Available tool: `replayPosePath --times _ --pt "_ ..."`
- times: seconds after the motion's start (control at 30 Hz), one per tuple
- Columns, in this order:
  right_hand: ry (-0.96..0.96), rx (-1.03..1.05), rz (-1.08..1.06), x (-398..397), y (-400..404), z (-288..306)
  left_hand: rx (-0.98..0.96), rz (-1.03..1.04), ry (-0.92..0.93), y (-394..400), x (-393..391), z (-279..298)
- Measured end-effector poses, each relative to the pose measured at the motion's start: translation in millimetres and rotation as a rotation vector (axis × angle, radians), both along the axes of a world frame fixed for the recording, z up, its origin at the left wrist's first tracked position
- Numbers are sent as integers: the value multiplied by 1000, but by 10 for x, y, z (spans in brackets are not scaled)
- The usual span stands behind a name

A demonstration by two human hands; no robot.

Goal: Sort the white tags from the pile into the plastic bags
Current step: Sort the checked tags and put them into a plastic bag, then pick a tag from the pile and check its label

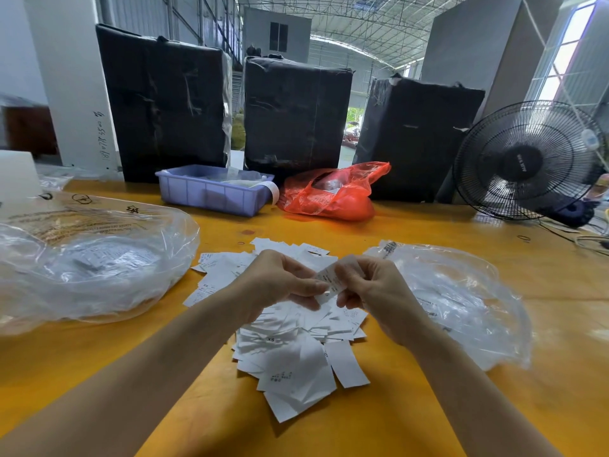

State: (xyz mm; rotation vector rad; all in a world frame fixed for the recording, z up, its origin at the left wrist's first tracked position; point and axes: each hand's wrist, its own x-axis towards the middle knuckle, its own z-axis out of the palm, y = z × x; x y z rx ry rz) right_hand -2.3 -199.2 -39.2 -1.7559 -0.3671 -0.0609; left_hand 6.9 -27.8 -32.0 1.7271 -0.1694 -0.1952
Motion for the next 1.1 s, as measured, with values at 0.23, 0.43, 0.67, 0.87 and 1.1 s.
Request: replayPosePath --times 0.23,0.43,0.67,0.87,1.1 --pt "171 -138 75 -14 79 -17 -105 133 -28 -101 0 -108" --pt "-46 -58 -116 -17 62 -24 -258 298 36 -203 19 -172" --pt "-141 -86 -71 -46 145 -59 -402 383 93 -246 -1 -197" --pt "-86 37 -104 -26 94 -54 -435 362 112 -239 -27 -130" --pt "11 166 -173 4 27 -35 -118 102 134 -35 11 16"
